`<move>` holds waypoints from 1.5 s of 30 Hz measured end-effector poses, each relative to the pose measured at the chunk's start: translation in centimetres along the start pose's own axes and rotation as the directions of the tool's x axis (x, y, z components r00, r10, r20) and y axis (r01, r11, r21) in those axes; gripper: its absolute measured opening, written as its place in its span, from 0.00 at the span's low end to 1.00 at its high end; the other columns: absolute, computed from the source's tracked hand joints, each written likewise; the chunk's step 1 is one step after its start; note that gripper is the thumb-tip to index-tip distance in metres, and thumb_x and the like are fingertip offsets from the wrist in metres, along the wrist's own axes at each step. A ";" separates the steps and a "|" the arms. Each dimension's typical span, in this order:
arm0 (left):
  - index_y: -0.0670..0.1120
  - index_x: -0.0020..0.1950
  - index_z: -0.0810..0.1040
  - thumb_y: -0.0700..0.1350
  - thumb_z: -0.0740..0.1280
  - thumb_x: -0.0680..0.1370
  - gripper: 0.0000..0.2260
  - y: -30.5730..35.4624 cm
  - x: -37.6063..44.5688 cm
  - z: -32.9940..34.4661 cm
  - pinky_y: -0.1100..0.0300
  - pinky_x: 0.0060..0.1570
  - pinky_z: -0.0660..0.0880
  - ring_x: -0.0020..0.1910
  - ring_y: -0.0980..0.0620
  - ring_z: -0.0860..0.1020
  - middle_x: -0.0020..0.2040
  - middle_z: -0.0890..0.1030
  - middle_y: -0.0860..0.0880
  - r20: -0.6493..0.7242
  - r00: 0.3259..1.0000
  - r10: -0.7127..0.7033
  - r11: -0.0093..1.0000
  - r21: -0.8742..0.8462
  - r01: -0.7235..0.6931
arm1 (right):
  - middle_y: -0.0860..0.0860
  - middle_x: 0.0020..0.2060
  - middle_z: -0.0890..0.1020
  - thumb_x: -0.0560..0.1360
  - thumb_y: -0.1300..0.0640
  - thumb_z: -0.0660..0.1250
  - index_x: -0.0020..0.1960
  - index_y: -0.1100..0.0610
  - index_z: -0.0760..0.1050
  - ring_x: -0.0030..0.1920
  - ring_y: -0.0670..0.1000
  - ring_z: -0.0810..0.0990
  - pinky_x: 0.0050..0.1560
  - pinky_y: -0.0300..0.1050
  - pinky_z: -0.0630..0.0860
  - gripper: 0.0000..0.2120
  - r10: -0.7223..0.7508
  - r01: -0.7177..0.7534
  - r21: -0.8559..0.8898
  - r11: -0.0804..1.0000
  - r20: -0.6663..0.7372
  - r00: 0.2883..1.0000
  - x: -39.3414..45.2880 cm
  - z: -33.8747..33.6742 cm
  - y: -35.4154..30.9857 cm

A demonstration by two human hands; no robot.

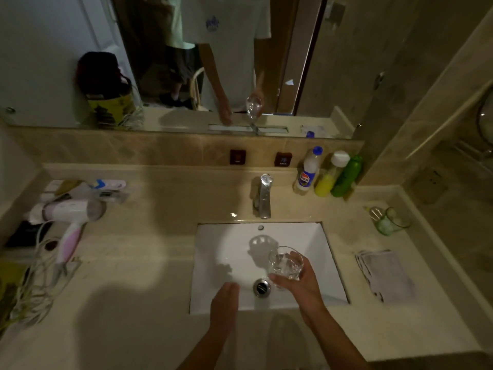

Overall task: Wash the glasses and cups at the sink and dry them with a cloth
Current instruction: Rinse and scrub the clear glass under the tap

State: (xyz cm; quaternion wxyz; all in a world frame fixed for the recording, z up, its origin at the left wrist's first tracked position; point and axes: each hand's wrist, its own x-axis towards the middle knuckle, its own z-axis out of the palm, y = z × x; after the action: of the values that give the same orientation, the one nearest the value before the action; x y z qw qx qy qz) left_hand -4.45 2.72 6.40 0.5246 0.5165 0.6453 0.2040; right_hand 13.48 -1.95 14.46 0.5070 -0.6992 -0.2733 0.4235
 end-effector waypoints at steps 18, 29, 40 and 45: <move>0.46 0.41 0.79 0.47 0.61 0.76 0.10 -4.7 0.2 3.1 0.49 0.41 0.70 0.35 0.43 0.77 0.34 0.78 0.46 -0.028 0.935 0.352 0.471 0.869 -0.152 | 0.47 0.59 0.78 0.59 0.59 0.84 0.65 0.49 0.72 0.59 0.49 0.77 0.47 0.39 0.80 0.39 0.046 -0.042 -0.199 0.979 0.016 0.999 2.7 -4.0 1.3; 0.49 0.47 0.80 0.51 0.58 0.80 0.12 -4.5 0.8 3.5 0.49 0.44 0.67 0.41 0.44 0.77 0.40 0.80 0.48 -0.014 0.947 0.321 0.504 0.849 -0.158 | 0.46 0.59 0.78 0.52 0.47 0.84 0.66 0.48 0.70 0.60 0.52 0.77 0.58 0.58 0.80 0.45 0.090 -0.065 -0.325 0.944 0.063 0.994 3.7 -3.9 3.0; 0.51 0.47 0.79 0.54 0.58 0.79 0.13 -3.6 0.6 3.1 0.51 0.43 0.72 0.41 0.49 0.79 0.39 0.80 0.51 0.000 0.969 0.247 0.530 0.837 -0.135 | 0.48 0.59 0.76 0.61 0.59 0.83 0.69 0.53 0.67 0.61 0.51 0.74 0.63 0.48 0.74 0.41 0.107 -0.046 -0.450 0.892 0.110 0.988 5.0 -2.3 2.4; 0.48 0.46 0.80 0.49 0.70 0.76 0.06 -3.8 0.4 3.1 0.50 0.40 0.73 0.37 0.46 0.79 0.37 0.80 0.48 0.015 0.956 0.294 0.509 0.844 -0.170 | 0.45 0.58 0.75 0.61 0.58 0.83 0.69 0.52 0.68 0.60 0.48 0.74 0.56 0.40 0.70 0.41 0.113 -0.035 -0.521 0.853 0.117 0.987 5.5 -1.8 2.5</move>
State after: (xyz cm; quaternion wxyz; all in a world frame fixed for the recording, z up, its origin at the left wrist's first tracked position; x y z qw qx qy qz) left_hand -3.38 0.70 2.02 0.1388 0.7708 0.6212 -0.0274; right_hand 17.63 0.85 10.59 0.2628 -0.7874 -0.3856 0.4028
